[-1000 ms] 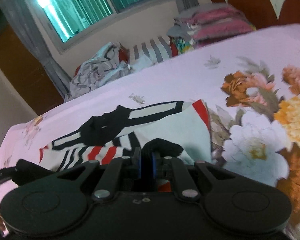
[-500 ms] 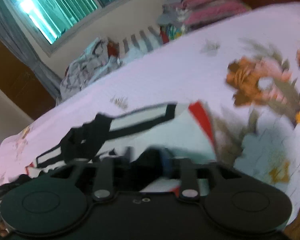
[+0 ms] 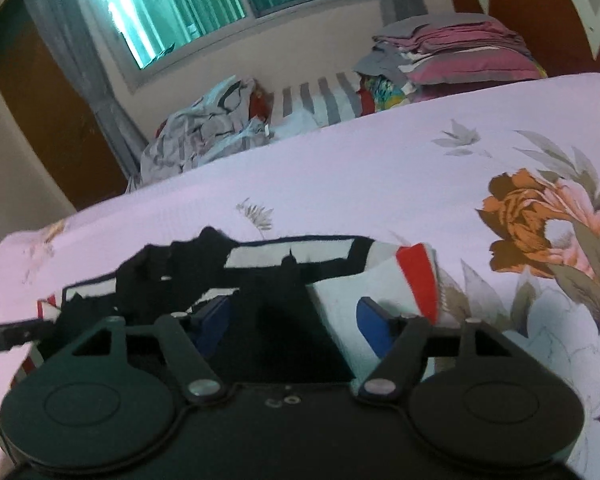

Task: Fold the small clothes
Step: 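Lift the black hem with both tools and fold it over toward the collar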

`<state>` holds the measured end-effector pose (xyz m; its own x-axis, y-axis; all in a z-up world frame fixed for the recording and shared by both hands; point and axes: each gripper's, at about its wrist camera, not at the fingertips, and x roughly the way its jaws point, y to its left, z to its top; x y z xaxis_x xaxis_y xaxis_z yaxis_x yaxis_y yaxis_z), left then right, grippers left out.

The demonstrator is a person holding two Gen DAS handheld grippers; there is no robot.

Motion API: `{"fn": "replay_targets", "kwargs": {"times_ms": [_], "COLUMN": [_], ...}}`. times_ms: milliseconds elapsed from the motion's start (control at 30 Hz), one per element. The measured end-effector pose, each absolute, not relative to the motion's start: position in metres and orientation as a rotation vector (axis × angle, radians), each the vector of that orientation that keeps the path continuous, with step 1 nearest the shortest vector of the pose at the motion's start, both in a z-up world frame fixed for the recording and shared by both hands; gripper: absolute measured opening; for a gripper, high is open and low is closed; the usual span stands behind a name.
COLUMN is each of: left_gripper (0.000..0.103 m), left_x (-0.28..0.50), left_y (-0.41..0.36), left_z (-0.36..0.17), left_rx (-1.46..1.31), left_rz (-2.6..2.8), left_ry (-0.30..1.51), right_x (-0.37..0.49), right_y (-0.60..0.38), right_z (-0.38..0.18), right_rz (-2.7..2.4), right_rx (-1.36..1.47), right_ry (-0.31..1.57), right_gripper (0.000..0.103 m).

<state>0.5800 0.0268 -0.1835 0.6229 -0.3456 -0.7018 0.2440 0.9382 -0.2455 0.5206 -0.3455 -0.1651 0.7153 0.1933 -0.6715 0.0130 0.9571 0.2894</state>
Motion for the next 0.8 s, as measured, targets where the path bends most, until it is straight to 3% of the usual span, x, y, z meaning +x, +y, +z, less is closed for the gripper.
{"fn": "replay_targets", "kwargs": {"times_ms": [167, 233, 300, 600, 800], "left_gripper": [0.043, 0.019, 0.012, 0.004, 0.004], "left_x": [0.579, 0.578, 0.576, 0.567, 0.583], "left_y": [0.019, 0.021, 0.026, 0.044, 0.052], "left_z": [-0.192, -0.191, -0.189, -0.163, -0.167], "left_rx": [-0.1, -0.092, -0.104, -0.134, -0.163], "left_rz": [-0.348, -0.344, -0.343, -0.275, -0.235], "left_ry": [0.85, 0.846, 0.844, 0.678, 0.693], "right_x": [0.528, 0.529, 0.53, 0.52, 0.531], "right_y": [-0.336, -0.331, -0.328, -0.332, -0.329], "right_z": [-0.175, -0.175, -0.175, -0.148, -0.147], "right_rz": [0.133, 0.131, 0.147, 0.118, 0.074], "right_rx": [0.217, 0.162, 0.145, 0.13, 0.106], "right_ry": [0.813, 0.814, 0.823, 0.674, 0.648], "right_gripper": [0.054, 0.025, 0.006, 0.005, 0.005]}}
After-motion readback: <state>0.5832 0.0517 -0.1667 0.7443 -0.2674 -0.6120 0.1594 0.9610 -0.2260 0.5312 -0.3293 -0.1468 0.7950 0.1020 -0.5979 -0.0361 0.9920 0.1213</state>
